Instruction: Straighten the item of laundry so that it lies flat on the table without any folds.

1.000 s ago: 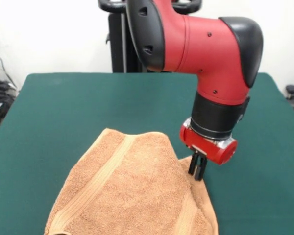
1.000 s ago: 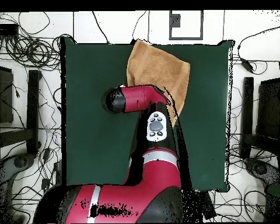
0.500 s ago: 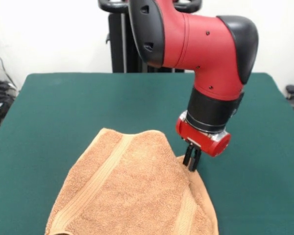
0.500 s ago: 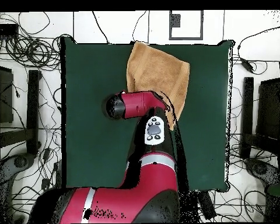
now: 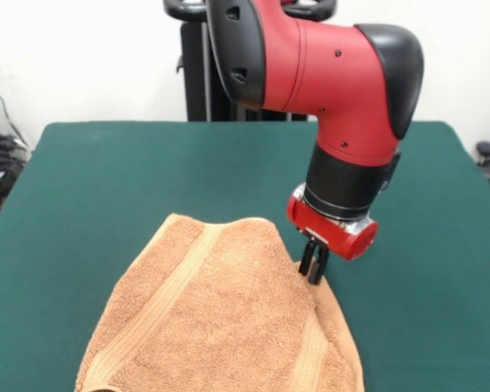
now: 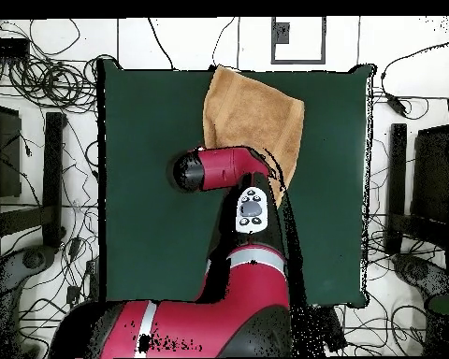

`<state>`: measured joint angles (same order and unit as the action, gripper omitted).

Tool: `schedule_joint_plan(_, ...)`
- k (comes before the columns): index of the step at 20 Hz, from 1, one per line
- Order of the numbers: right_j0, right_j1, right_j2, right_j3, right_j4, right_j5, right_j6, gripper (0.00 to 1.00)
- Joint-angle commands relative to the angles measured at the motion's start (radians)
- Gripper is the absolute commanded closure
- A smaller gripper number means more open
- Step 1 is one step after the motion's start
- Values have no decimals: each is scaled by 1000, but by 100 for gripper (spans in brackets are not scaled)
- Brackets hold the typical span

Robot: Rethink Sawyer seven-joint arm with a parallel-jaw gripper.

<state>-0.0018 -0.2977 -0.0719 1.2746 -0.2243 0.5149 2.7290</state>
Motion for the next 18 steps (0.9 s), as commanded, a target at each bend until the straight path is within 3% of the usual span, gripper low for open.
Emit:
schedule_joint_plan(1,0,95,9,41,2,-12,63,100)
schedule_joint_plan(5,29,151,-54,-80,-44,-74,77,100)
schedule_joint_plan(8,-15,155,-3,-97,-40,-65,2,100)
schedule_joint_plan(9,-27,153,14,-93,-35,-53,-15,0)
schedule_joint_plan(18,-30,137,40,-65,-5,-24,1,0)
